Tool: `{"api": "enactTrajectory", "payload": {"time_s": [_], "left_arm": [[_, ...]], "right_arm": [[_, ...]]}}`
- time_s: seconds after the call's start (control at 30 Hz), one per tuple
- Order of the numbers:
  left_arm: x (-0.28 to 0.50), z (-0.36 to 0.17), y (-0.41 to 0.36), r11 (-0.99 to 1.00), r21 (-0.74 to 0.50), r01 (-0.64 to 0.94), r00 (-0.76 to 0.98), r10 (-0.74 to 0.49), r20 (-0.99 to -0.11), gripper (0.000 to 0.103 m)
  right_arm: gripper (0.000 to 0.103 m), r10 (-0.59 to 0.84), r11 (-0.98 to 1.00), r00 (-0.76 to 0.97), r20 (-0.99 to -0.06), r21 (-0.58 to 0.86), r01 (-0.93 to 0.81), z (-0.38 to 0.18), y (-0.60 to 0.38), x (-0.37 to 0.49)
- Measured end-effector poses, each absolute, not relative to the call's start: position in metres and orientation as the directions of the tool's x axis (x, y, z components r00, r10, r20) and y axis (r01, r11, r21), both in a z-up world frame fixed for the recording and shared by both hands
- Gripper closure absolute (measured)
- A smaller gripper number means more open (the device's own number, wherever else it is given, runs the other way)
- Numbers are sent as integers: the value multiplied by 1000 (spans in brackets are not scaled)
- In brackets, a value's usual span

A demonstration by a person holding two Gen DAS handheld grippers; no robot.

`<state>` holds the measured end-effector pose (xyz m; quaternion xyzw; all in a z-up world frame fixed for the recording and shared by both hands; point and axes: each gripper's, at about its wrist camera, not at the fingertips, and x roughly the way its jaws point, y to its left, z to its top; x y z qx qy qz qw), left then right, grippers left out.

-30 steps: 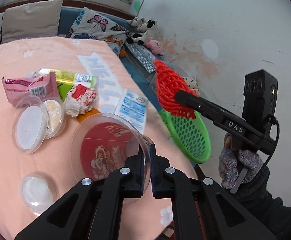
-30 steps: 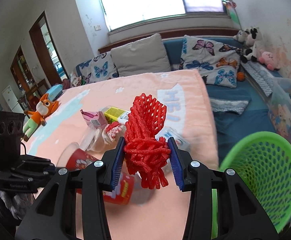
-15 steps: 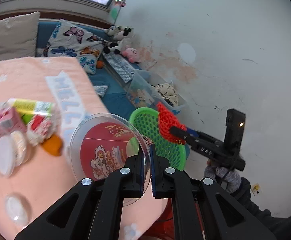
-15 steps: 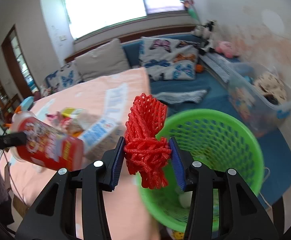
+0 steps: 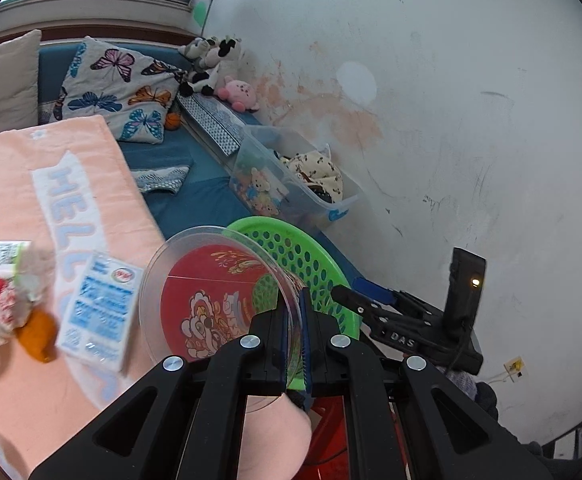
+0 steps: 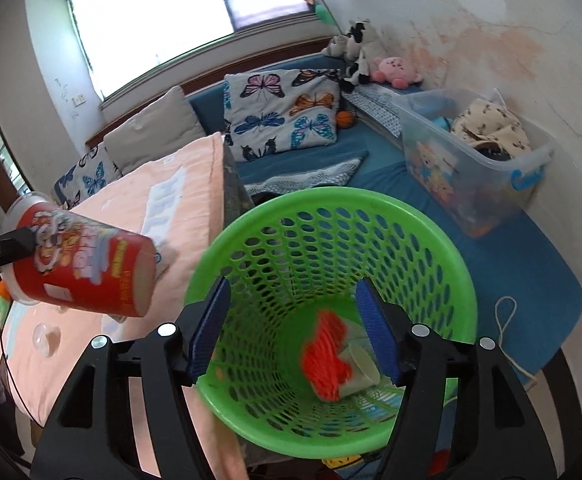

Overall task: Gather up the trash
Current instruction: 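Drop the red mesh net and red snack cup into the green basket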

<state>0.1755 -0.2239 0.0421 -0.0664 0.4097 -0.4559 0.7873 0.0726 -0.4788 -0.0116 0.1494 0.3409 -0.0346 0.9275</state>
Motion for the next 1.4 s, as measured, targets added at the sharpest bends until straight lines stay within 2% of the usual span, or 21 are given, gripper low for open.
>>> {"api": "enactTrajectory", "payload": {"time_s": [0.03, 0.23, 0.63, 0.67, 0.77, 0.83, 1.0, 1.13, 1.23, 1.33, 1.4], "left_arm": [[176, 41, -230, 577, -474, 666, 246, -769, -590, 98], [179, 29, -268, 584, -437, 684, 234, -743, -628, 97], [180, 2, -310, 594, -412, 691, 195, -701, -686, 96], [179, 1, -311, 593, -412, 691, 192, -701, -686, 94], [177, 2, -309, 588, -416, 694, 194, -709, -679, 81], [174, 6, -306, 582, -422, 695, 200, -720, -664, 63], [165, 18, -294, 573, -421, 704, 214, -735, -643, 61], [156, 27, -271, 600, -399, 693, 260, -725, -638, 53], [147, 33, -246, 648, -356, 673, 323, -690, -648, 51], [140, 35, -216, 693, -334, 639, 376, -660, -651, 43], [136, 36, -194, 727, -310, 613, 418, -631, -653, 41]], "right_arm": [[28, 24, 954, 768, -640, 244, 173, -11, -480, 69], [21, -20, 953, 787, -617, 227, 202, -7, -486, 52], [20, -65, 926, 803, -592, 263, 270, -8, -493, 23], [20, -64, 927, 804, -592, 263, 267, -7, -493, 22], [19, -67, 929, 807, -587, 259, 265, -6, -492, 20], [19, -69, 932, 810, -583, 252, 261, -4, -488, 19], [15, -56, 941, 817, -574, 243, 235, 2, -475, 17], [11, -37, 950, 826, -563, 237, 204, 9, -463, 17], [8, -12, 957, 835, -551, 236, 170, 14, -449, 17], [8, 14, 963, 839, -545, 232, 134, 17, -433, 19], [8, 31, 968, 839, -543, 226, 110, 19, -422, 22]]}}
